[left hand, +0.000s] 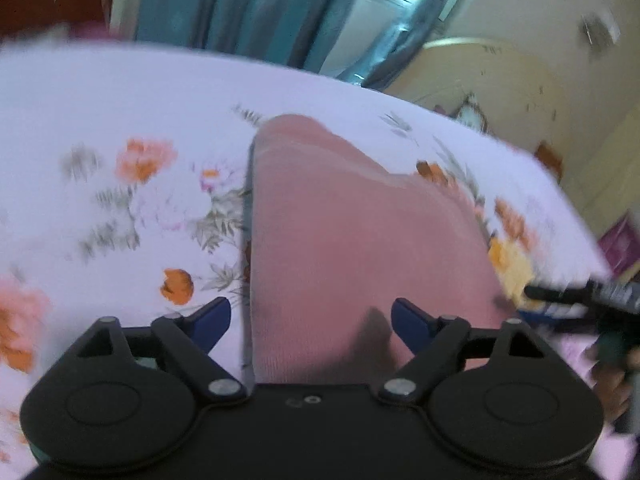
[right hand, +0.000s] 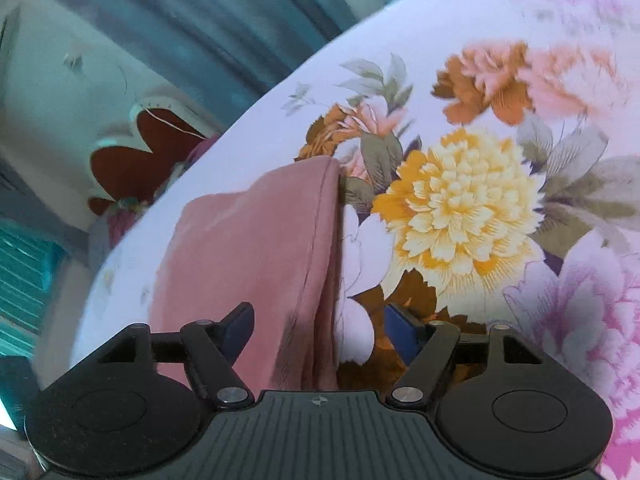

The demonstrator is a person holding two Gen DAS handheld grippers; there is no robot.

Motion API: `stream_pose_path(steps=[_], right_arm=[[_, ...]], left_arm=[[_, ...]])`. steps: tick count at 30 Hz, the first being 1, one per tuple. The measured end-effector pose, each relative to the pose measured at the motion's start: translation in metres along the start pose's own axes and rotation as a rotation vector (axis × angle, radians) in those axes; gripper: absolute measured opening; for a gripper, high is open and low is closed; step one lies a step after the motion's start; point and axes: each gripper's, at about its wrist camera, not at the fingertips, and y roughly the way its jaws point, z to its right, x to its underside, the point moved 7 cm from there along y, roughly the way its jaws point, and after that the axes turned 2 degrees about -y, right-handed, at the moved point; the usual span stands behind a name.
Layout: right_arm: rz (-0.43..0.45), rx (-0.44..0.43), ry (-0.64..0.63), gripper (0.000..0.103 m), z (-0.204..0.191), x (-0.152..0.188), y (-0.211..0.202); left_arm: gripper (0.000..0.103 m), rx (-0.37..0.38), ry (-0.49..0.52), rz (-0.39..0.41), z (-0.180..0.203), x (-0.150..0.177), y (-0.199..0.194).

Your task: Fold small clothes

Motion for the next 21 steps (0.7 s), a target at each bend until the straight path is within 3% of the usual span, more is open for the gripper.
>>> stream_pose_path(steps=[2, 5, 11, 16, 21], right_arm=[[-0.028, -0.036, 0.018, 0.071, 0.003, -0.002, 0.006], [-0.069, -0.077, 0.016, 0.071, 0.004, -0.004, 0.014], [-0.133, -0.152, 0.003, 0.070, 0.001, -0.011, 0.027], [-0.194, -0.170, -0.021, 0.053, 0.000, -0.014, 0.042], [-0.230, -0.236, 0.011, 0.053, 0.002, -0.010, 0.049]], left_arm=[[0.073, 0.059, -0.090, -0.042, -0.012, -0.001, 0.011], [0.074, 0.079, -0.125, -0.064, -0.016, -0.001, 0.022], [0.069, 0.067, -0.103, -0.066, -0.009, -0.005, 0.027], [0.068, 0.066, -0.090, -0.074, -0.008, -0.009, 0.031], [0.068, 0.078, -0.089, -0.078, -0.011, -0.009, 0.032]])
